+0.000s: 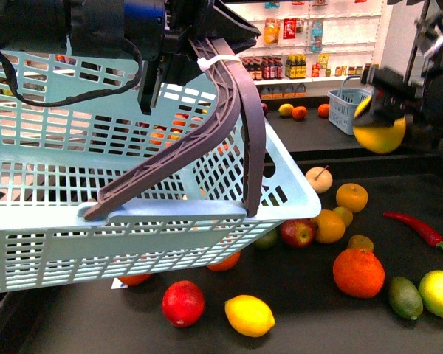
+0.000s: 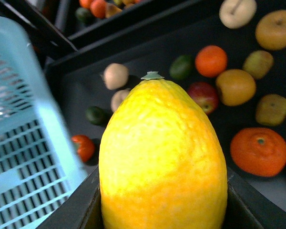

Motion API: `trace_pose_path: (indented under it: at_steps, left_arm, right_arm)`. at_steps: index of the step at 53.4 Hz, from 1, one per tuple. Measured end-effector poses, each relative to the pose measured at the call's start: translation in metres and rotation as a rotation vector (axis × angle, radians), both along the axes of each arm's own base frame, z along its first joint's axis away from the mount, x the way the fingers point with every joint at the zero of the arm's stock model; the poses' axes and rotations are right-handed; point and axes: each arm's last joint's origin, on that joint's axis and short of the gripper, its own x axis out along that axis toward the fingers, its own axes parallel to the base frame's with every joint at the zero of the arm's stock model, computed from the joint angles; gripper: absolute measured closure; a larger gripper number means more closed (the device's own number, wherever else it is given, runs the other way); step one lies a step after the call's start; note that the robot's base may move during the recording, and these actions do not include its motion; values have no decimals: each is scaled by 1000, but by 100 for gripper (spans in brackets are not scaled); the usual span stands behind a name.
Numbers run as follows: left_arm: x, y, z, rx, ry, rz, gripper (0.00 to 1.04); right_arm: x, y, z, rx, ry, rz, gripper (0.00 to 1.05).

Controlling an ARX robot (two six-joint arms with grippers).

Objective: Pick lemon from shelf

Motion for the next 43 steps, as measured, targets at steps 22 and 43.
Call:
trace_pose_path:
  at_steps: [22, 43]
  left_arm:
    - [0, 0, 0, 0, 0, 0, 99]
    - [0, 0, 0, 0, 0, 0, 99]
  right_arm:
    - [-28, 74, 3, 85, 45, 199, 55]
    - [-17, 92, -35, 88, 116, 212, 55]
